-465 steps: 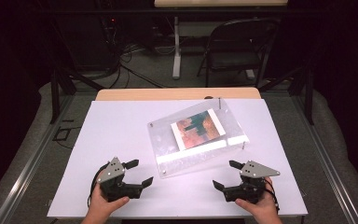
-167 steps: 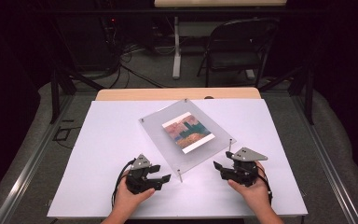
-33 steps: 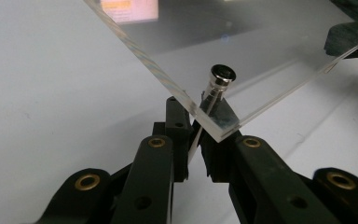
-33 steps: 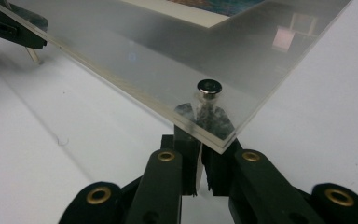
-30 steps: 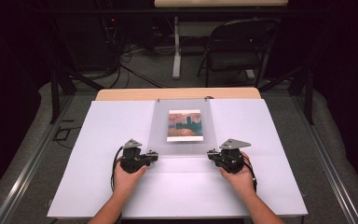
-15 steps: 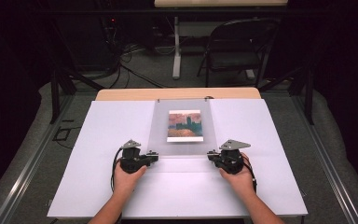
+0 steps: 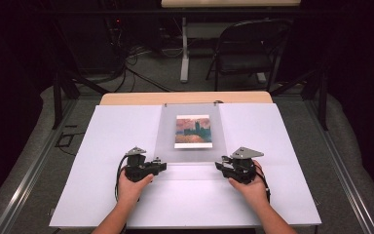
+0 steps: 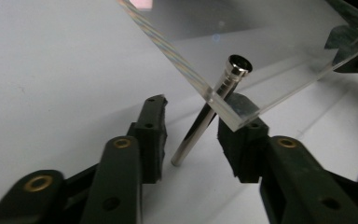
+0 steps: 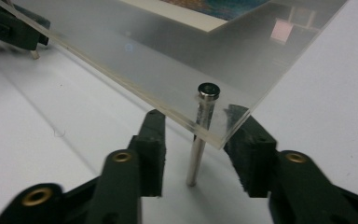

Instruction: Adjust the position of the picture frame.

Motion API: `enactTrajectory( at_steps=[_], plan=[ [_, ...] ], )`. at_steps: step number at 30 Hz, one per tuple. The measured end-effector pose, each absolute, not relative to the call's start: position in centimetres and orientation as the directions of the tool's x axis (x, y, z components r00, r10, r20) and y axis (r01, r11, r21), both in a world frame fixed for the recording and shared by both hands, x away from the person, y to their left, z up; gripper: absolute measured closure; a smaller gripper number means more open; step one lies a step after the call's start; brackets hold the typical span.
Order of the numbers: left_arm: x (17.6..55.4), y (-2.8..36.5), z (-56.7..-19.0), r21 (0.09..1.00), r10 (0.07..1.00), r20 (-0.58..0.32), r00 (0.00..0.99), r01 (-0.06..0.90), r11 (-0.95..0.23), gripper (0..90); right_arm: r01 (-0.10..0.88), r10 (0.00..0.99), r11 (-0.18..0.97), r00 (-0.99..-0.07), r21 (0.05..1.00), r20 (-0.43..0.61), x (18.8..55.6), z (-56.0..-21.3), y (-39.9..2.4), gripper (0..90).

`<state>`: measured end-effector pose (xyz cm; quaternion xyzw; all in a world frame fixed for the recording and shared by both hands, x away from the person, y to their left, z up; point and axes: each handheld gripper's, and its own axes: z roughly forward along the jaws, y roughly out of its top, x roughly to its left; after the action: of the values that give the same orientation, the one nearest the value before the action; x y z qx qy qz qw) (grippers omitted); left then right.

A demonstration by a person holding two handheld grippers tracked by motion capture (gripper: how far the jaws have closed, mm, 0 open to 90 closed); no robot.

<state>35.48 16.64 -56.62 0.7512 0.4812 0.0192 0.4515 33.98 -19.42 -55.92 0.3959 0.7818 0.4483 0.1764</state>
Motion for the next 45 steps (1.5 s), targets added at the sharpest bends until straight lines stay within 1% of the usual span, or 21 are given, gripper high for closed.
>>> enactTrajectory(
  at_steps=[1, 3, 4, 5, 6, 7, 10, 11, 18, 20, 21, 27, 31, 33, 34, 36, 39, 43, 45],
  plan=[
    [35.4, 16.6, -56.6, 0.703, 0.749, -0.396, 0.531, 0.7, -0.125, 56.2, 0.46, 0.779, 0.282, -0.622, 0.842, 0.079, 34.0, -55.9, -19.4, 53.2],
    [35.2, 16.6, -56.5, 0.712, 0.765, -0.369, 0.528, 0.689, -0.132, 45.2, 0.47, 0.779, 0.292, -0.622, 0.833, 0.078, 34.0, -56.1, -19.4, 45.4],
    [35.2, 16.6, -56.5, 0.712, 0.765, -0.369, 0.528, 0.689, -0.132, 42.1, 0.47, 0.779, 0.292, -0.622, 0.833, 0.078, 34.0, -56.1, -19.4, 45.4],
    [35.1, 16.6, -56.5, 0.716, 0.772, -0.356, 0.526, 0.685, -0.137, 42.1, 0.474, 0.781, 0.295, -0.62, 0.829, 0.077, 33.9, -56.1, -19.4, 43.9],
    [35.0, 16.6, -56.3, 0.718, 0.78, -0.334, 0.529, 0.679, -0.153, 39.5, 0.473, 0.781, 0.305, -0.62, 0.826, 0.067, 33.9, -56.2, -19.3, 43.1],
    [34.7, 16.5, -56.2, 0.725, 0.792, -0.307, 0.528, 0.668, -0.164, 36.4, 0.476, 0.782, 0.311, -0.62, 0.823, 0.063, 33.7, -56.1, -19.3, 40.3],
    [34.4, 16.4, -56.1, 0.728, 0.797, -0.281, 0.535, 0.66, -0.187, 32.9, 0.47, 0.782, 0.332, -0.622, 0.818, 0.04, 33.5, -55.9, -19.2, 38.9],
    [34.1, 16.4, -56.0, 0.726, 0.807, -0.249, 0.536, 0.655, -0.21, 32.8, 0.466, 0.783, 0.34, -0.622, 0.817, 0.029, 33.4, -55.7, -19.2, 38.0],
    [33.4, 16.6, -55.5, 0.705, 0.81, -0.253, 0.529, 0.674, -0.22, 34.1, 0.462, 0.786, 0.372, -0.618, 0.805, -0.008, 32.4, -55.1, -19.6, 36.6],
    [33.1, 16.7, -55.3, 0.696, 0.805, -0.268, 0.53, 0.684, -0.219, 34.3, 0.468, 0.788, 0.365, -0.616, 0.805, 0.001, 32.0, -54.9, -20.0, 36.5],
    [32.9, 16.9, -55.1, 0.678, 0.795, -0.301, 0.527, 0.704, -0.21, 34.3, 0.475, 0.791, 0.36, -0.612, 0.803, 0.007, 31.8, -54.9, -20.2, 36.5],
    [32.0, 17.4, -54.1, 0.674, 0.804, -0.296, 0.516, 0.709, -0.207, 34.4, 0.511, 0.81, 0.336, -0.586, 0.791, 0.035, 30.4, -54.3, -21.4, 36.5],
    [31.7, 17.8, -53.5, 0.669, 0.817, -0.274, 0.507, 0.711, -0.216, 34.4, 0.531, 0.814, 0.318, -0.577, 0.786, 0.061, 29.9, -53.9, -22.1, 36.7],
    [31.6, 18.0, -53.3, 0.664, 0.82, -0.27, 0.505, 0.714, -0.221, 34.6, 0.543, 0.816, 0.315, -0.573, 0.778, 0.069, 29.6, -53.6, -22.3, 38.3],
    [31.5, 18.2, -53.1, 0.661, 0.821, -0.265, 0.505, 0.715, -0.227, 35.4, 0.557, 0.817, 0.31, -0.57, 0.77, 0.083, 29.4, -53.3, -22.4, 40.8],
    [31.2, 18.5, -52.6, 0.657, 0.824, -0.258, 0.505, 0.717, -0.234, 38.5, 0.561, 0.816, 0.302, -0.57, 0.771, 0.096, 29.2, -52.9, -22.5, 41.9],
    [31.0, 19.2, -51.5, 0.648, 0.83, -0.261, 0.493, 0.727, -0.228, 39.0, 0.566, 0.818, 0.304, -0.567, 0.766, 0.094, 28.9, -52.0, -22.7, 42.2],
    [31.4, 19.5, -50.2, 0.652, 0.832, -0.262, 0.489, 0.725, -0.221, 39.5, 0.574, 0.819, 0.306, -0.566, 0.76, 0.097, 29.3, -50.9, -23.1, 44.1],
    [32.6, 19.5, -48.8, 0.662, 0.837, -0.263, 0.48, 0.721, -0.205, 39.5, 0.583, 0.821, 0.316, -0.563, 0.749, 0.091, 30.5, -49.7, -23.2, 44.5]
  ],
)
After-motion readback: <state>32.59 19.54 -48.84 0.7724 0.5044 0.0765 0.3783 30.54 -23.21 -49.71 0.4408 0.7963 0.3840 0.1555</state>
